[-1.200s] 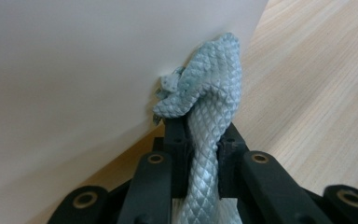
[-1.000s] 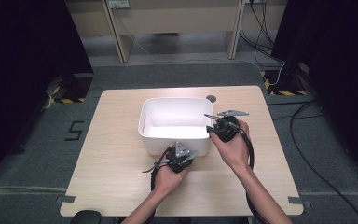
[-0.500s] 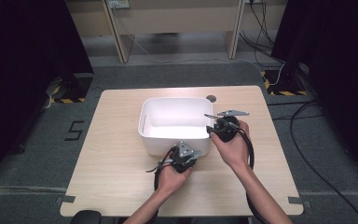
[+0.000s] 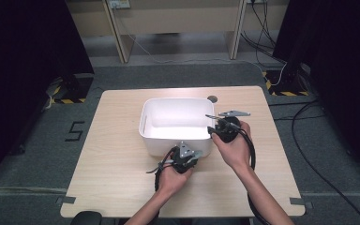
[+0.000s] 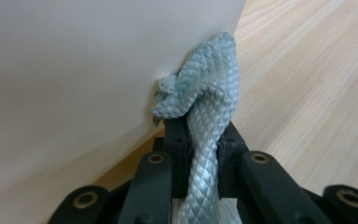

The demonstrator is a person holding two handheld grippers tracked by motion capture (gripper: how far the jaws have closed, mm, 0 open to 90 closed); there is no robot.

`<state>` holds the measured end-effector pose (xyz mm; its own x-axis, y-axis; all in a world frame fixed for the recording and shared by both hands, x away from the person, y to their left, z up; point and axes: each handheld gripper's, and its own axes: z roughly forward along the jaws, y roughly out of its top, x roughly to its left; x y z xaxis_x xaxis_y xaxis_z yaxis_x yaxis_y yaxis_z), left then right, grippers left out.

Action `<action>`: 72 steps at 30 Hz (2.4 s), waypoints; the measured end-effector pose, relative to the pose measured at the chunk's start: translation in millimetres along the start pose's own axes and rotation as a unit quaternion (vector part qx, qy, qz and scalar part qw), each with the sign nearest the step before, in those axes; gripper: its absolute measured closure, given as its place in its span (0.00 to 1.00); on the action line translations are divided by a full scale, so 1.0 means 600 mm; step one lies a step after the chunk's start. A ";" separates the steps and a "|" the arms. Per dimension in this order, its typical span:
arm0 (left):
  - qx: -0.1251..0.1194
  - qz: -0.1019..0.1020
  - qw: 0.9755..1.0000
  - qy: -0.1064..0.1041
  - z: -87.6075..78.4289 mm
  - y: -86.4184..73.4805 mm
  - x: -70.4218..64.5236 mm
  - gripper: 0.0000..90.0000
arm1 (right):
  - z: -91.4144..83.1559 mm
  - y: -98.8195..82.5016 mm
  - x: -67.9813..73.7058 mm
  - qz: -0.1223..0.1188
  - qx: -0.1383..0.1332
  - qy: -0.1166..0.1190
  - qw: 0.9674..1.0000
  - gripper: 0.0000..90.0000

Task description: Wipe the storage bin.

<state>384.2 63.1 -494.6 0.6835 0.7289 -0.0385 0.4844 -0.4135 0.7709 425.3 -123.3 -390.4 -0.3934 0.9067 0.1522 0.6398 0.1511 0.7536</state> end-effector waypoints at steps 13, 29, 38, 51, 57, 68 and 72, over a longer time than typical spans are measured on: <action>-0.031 0.001 1.000 -0.003 -0.034 0.032 -0.007 0.88 | 0.000 0.000 0.000 0.000 0.000 0.000 1.000 0.75; -0.059 -0.001 0.998 -0.003 -0.068 0.063 -0.012 0.88 | 0.000 0.000 0.000 -0.001 -0.001 0.000 1.000 0.75; -0.066 0.002 0.998 -0.004 -0.078 0.072 -0.012 0.88 | 0.000 0.000 0.000 0.000 -0.001 -0.001 1.000 0.75; -0.065 0.006 0.998 -0.009 -0.073 0.077 -0.018 0.88 | 0.000 0.000 0.000 0.001 0.000 -0.001 1.000 0.75; -0.061 0.011 0.998 -0.011 -0.065 0.084 -0.026 0.88 | 0.000 0.000 0.000 0.000 0.000 0.000 1.000 0.75; -0.062 0.011 0.998 -0.011 -0.063 0.083 -0.026 0.88 | 0.000 0.000 0.000 0.002 -0.001 0.000 1.000 0.75; -0.061 0.010 0.998 -0.012 -0.059 0.081 -0.026 0.88 | 0.000 0.000 0.000 0.003 -0.001 0.000 1.000 0.75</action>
<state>377.6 51.1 -433.9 0.7054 0.7079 -0.0364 0.4022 -0.3574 0.8429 425.5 -123.4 -390.6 -0.3897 0.9075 0.1567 0.6411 0.1452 0.7536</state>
